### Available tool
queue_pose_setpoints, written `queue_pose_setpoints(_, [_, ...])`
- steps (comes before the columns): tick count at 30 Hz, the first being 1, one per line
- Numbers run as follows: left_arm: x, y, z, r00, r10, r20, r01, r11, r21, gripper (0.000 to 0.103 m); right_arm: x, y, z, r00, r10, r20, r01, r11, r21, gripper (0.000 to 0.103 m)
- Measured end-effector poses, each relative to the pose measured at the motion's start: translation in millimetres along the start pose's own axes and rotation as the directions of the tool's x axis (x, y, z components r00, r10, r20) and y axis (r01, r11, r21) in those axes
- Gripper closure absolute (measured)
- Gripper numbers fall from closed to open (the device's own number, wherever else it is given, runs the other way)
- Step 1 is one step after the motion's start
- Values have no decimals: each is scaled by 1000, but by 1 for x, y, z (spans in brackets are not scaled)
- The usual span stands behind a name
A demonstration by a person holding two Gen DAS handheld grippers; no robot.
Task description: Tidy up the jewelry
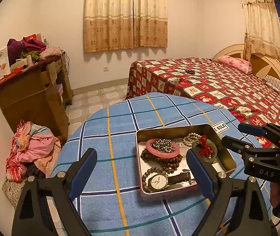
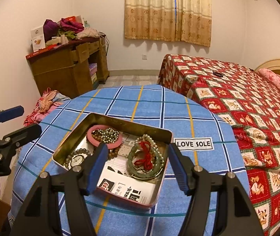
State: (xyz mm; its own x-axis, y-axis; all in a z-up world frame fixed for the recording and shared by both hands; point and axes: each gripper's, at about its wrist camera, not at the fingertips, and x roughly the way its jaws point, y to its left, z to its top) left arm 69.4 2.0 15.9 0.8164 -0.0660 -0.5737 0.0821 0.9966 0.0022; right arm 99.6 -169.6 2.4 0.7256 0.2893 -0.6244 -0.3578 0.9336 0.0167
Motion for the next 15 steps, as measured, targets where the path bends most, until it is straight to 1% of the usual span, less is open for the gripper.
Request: queue_pose_setpoints(15, [1,-4,1,1000,-3,2,3,1000,7,11,0,0,-1,1000,0,-2,0,1000,-1,36])
